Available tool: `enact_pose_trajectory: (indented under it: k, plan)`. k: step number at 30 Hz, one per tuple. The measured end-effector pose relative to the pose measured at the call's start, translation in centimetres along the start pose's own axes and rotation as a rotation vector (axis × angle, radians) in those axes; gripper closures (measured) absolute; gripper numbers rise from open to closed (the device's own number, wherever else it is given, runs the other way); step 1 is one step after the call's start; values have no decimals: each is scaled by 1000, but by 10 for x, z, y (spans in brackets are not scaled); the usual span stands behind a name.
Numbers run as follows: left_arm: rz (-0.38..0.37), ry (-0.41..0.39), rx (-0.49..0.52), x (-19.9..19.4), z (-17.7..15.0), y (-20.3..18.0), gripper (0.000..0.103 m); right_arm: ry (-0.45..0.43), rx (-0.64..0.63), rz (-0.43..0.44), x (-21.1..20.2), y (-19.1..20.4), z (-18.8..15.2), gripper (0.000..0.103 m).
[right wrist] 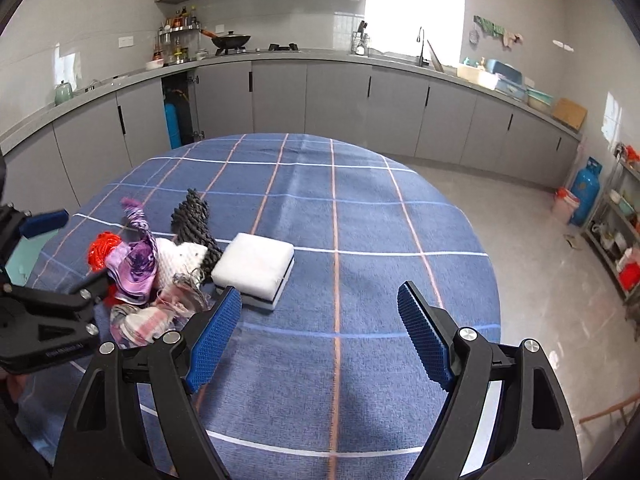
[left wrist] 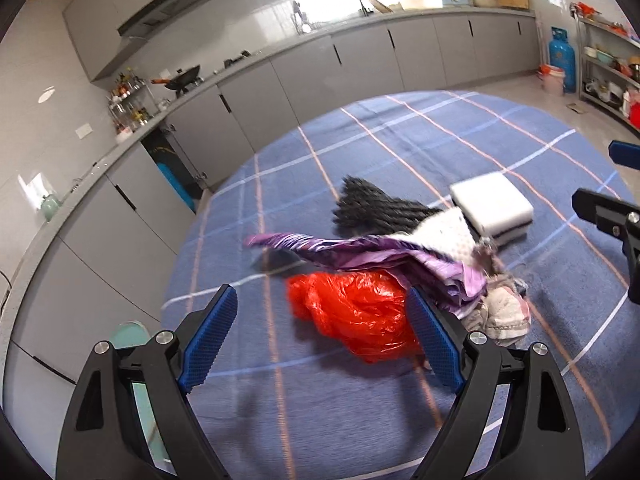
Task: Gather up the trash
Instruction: 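Move both grippers back toward the red bag and purple wrapper on the table, then grasp the red plastic bag with the left gripper while the right gripper grasps the purple wrapper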
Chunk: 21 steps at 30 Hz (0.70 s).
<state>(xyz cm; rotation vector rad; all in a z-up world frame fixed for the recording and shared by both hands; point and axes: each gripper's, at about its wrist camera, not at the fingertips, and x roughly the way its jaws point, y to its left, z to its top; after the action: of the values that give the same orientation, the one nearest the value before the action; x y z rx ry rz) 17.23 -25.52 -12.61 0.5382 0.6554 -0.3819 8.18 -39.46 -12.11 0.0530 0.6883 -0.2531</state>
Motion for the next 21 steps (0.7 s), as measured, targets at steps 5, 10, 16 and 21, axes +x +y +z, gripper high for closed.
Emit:
enact_pose_trajectory:
  k: [5,10,16,21]
  plan:
    - [-97,41,11,6,-6,-9,71,0,9,21,0,0,-5,23]
    - [-125,22,9,-5,-10,-5,93,-2,8,36,-3,3,-8,23]
    - [-39,-24,-14,-32,-22,27,94,-20,13,44,-9,5,-8,23]
    - [81,-33,-53,-43,-32,63,94,-41,12,97,-15,19,1,23]
